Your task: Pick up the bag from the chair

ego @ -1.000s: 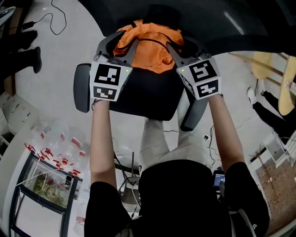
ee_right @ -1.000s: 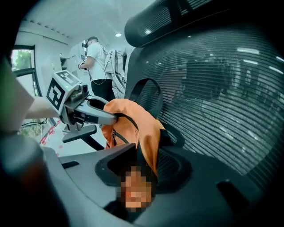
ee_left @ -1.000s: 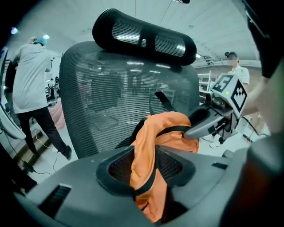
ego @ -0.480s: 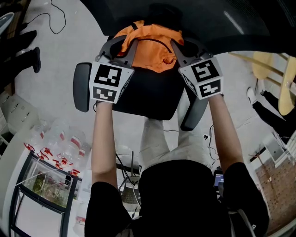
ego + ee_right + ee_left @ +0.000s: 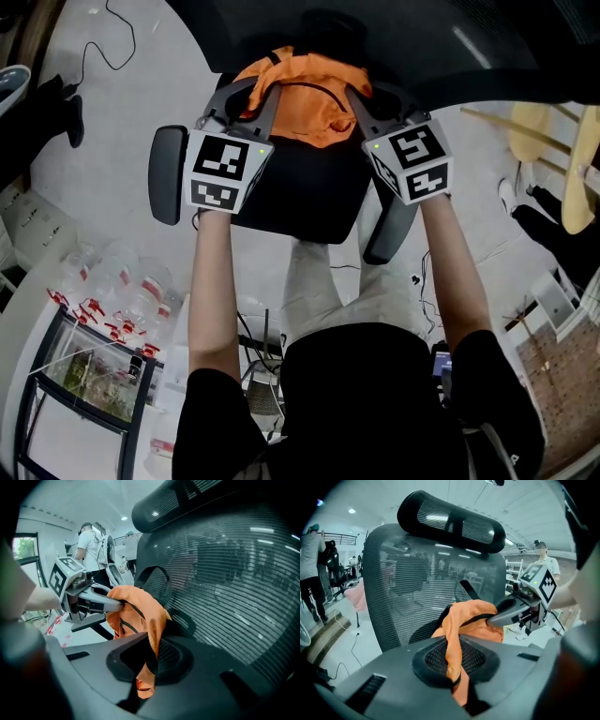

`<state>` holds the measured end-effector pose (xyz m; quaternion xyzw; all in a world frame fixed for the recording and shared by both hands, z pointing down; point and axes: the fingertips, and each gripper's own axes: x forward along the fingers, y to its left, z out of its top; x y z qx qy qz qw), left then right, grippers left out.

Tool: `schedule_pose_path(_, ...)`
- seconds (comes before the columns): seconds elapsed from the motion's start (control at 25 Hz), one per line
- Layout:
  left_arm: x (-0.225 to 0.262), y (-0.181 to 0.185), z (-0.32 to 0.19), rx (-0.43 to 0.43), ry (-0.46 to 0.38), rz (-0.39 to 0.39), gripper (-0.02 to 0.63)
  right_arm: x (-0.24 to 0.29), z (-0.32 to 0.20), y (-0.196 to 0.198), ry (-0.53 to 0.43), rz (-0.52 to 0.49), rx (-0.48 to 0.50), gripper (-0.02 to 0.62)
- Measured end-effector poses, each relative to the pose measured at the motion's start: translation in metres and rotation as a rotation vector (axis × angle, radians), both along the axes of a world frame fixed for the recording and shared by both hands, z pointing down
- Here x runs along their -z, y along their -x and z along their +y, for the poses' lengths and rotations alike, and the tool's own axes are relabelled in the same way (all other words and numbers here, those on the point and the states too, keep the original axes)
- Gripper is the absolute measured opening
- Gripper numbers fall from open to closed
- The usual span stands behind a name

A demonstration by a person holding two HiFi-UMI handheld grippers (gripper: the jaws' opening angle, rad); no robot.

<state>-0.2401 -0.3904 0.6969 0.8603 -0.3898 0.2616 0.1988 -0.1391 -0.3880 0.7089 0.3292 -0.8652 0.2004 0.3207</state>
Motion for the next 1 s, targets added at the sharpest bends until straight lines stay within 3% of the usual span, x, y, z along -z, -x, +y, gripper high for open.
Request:
schedule_pose_path(0.16,0.014,0.004,0.004,0.029,-0.023,-0.011,0.026,0.011,0.008,0.005,0.010,-0.031,0.030,0.011)
schedule_pose_path(0.36,0.010,0.003,0.045,0.057,-0.040,-0.004,0.025,0.006,0.050,0.004,0.011,-0.071,0.062,0.011)
schedule_pose_path(0.6,0.056,0.005,0.050,0.115,-0.059,0.008,0.025,0.049,0.050,0.006,-0.012,-0.086,0.079,0.011)
schedule_pose_path(1.0,0.144,0.003,0.076,0.223,-0.175,-0.005,0.023,0.131,0.055,0.005,-0.082,-0.127,0.168,0.011)
